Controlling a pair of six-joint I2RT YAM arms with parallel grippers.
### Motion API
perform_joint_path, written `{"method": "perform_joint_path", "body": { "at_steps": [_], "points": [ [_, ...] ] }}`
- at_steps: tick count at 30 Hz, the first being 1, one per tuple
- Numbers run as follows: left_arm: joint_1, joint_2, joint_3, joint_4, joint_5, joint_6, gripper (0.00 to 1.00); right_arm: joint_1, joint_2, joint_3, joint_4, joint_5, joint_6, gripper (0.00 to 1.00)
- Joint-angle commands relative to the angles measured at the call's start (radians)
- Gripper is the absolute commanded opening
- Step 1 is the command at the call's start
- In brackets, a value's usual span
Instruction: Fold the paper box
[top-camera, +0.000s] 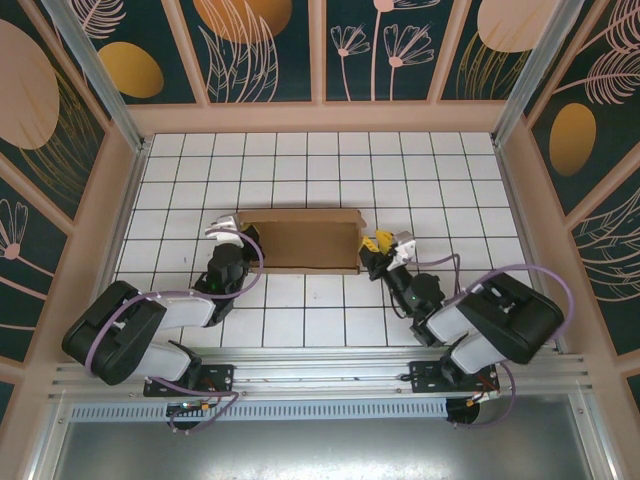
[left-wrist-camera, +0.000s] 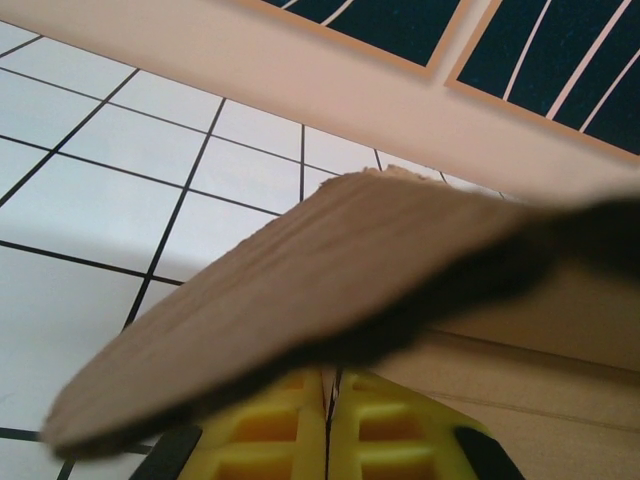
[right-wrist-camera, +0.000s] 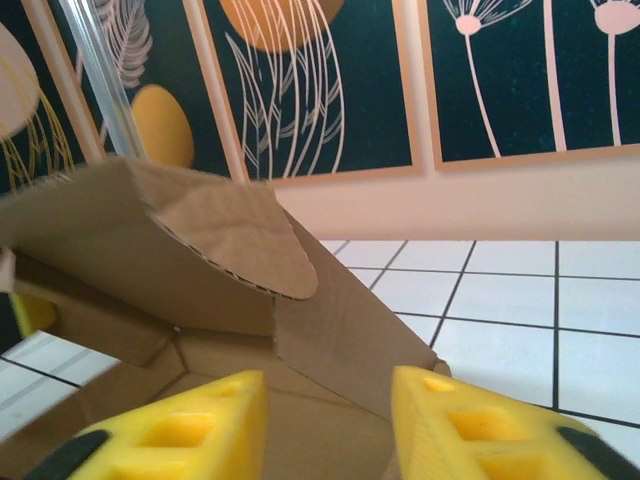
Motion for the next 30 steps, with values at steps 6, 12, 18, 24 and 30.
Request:
{"method": "perform_joint_path", "body": {
  "at_steps": [6, 12, 18, 24, 30],
  "points": [
    [-0.007, 0.0, 0.035, -0.09, -0.009, 0.011, 0.06, -0.077, -0.498, 0.127, -0.814, 0.189, 0.281, 0.22],
    [-0.006, 0.012, 0.052, -0.102, 0.001, 0.016, 0.06, -0.352, -0.513, 0.411, -1.192, -0.059, 0.501, 0.23],
    [-0.006, 0.015, 0.065, -0.12, 0.007, 0.02, 0.06, -0.561, -0.104, 0.858, -1.588, -0.559, 0.691, 0.47],
    [-0.006, 0.037, 0.093, -0.155, 0.025, 0.016, 0.06, -0.518, 0.103, 1.069, -1.787, -0.551, 0.769, 0.52],
    [-0.006, 0.048, 0.096, -0.162, 0.018, 0.017, 0.06, -0.463, 0.207, 1.126, -1.82, -0.564, 0.788, 0.55]
  ]
}}
